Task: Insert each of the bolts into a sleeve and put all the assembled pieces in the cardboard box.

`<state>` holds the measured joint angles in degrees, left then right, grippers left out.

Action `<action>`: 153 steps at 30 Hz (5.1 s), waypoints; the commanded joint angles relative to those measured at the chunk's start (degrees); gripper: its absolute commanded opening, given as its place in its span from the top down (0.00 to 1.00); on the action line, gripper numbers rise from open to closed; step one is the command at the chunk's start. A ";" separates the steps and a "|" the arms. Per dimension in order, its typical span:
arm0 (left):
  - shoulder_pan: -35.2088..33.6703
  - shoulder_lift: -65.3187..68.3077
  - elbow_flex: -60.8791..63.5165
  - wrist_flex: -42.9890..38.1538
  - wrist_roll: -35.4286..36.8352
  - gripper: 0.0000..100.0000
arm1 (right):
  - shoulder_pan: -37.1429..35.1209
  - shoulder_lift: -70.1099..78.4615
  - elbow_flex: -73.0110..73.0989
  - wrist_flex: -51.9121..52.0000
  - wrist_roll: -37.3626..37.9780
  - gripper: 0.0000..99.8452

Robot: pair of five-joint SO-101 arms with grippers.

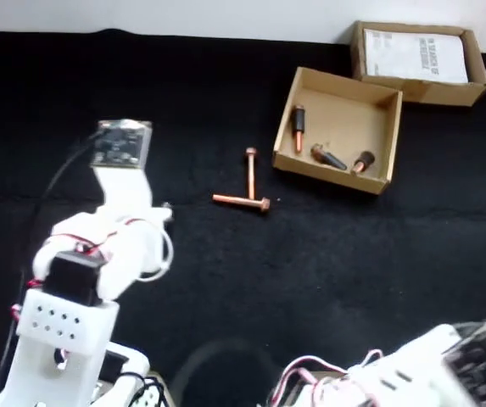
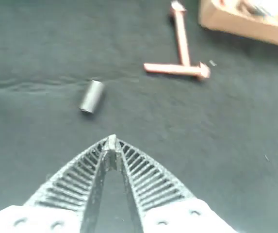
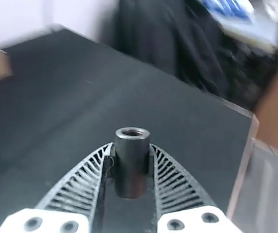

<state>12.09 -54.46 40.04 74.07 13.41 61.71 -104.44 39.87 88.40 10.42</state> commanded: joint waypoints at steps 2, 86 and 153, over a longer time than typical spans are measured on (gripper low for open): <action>8.40 8.48 -5.49 5.27 -3.60 0.99 | 12.00 -0.13 10.77 -11.21 0.62 0.99; 20.44 106.59 -107.91 26.02 -51.60 0.99 | -0.13 -0.13 56.66 -65.36 9.85 0.99; 12.53 20.79 -60.09 21.27 13.36 0.99 | -88.22 0.48 41.45 -63.60 -6.07 0.99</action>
<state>24.57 -32.75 -27.65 98.59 27.21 -26.11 -104.00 84.09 26.15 4.88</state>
